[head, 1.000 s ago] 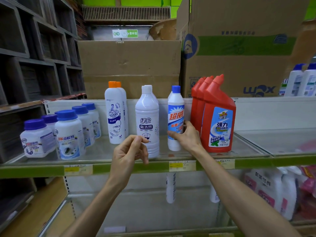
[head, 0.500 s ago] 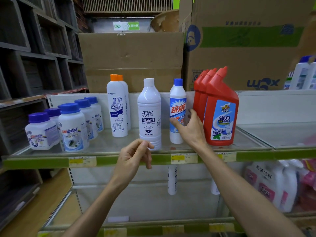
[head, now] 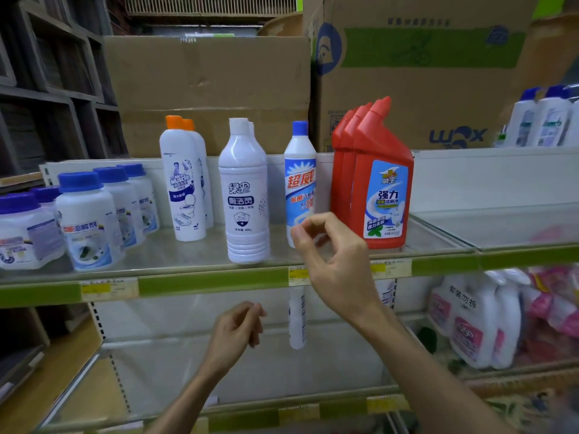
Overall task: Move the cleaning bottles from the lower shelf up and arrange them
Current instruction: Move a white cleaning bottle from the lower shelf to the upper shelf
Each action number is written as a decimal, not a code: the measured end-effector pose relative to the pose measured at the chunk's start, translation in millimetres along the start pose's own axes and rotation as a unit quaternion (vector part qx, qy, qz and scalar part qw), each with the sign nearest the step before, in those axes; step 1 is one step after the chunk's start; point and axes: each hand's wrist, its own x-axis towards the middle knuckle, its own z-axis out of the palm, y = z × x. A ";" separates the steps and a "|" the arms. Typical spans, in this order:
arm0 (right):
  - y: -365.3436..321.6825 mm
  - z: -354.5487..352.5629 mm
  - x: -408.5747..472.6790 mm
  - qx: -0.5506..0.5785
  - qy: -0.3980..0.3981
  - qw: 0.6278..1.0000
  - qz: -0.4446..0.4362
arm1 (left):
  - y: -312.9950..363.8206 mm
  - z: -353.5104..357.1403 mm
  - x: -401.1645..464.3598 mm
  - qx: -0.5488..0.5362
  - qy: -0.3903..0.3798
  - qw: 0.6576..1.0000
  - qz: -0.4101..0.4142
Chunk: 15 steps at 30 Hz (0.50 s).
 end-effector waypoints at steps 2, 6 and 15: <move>14.2 -0.7 -24.1 -0.007 -0.010 0.999 -0.041 | -11.5 10.5 17.2 -0.006 0.023 1.000 -0.012; 52.8 1.7 -72.7 -0.018 -0.041 0.997 -0.068 | -26.9 35.0 56.0 -0.014 0.050 0.998 -0.038; 165.6 25.2 -149.1 -0.082 -0.165 0.978 0.100 | -30.8 86.6 116.2 -0.051 0.017 0.998 -0.020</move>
